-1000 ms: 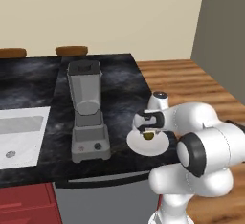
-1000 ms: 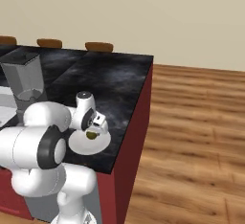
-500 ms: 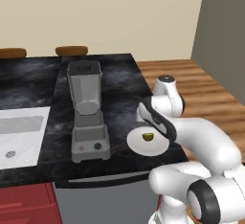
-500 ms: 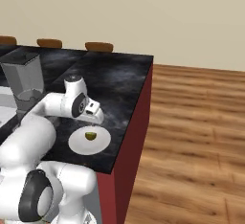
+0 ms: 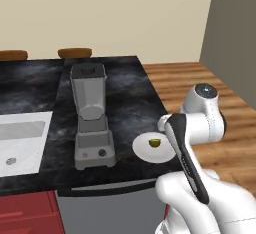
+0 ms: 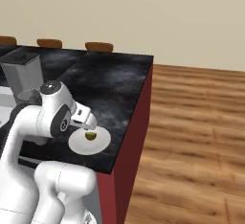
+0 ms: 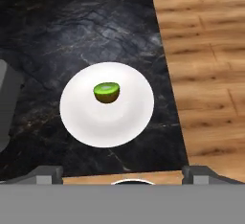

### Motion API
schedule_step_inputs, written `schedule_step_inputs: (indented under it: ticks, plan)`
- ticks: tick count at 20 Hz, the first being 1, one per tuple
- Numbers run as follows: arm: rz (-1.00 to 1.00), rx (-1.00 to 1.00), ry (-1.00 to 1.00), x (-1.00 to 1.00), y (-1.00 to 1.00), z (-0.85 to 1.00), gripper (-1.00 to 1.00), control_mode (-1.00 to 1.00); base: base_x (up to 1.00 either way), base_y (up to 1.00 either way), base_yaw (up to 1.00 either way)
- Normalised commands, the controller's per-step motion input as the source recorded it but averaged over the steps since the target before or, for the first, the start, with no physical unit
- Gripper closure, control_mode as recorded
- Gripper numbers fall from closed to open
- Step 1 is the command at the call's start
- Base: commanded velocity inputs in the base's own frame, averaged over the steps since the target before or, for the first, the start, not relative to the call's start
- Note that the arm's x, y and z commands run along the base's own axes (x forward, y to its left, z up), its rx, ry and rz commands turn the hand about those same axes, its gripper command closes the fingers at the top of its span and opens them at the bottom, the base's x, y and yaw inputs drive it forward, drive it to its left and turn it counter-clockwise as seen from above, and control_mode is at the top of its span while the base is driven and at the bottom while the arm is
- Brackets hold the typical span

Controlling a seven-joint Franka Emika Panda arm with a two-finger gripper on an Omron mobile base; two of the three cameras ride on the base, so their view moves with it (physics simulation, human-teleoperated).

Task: Pick the kiwi and mango from the fridge and place them on the plate next to the blender to make a fruit smoothie.

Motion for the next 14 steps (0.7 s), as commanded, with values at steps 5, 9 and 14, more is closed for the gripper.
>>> schedule_step_inputs:
  ticks: [5,9,14]
  plan:
    - [0.0,0.0,-0.23,-0.65,-0.01,0.27,-1.0,-1.0,0.0,0.0,0.0]
    - [0.0,0.0,0.0,-0.03,0.0,0.0,-1.0,-1.0,0.0,0.0,0.0]
    - [0.0,0.0,0.0,-0.1,0.0,0.0,-1.0,1.0,-0.11,0.0,0.0]
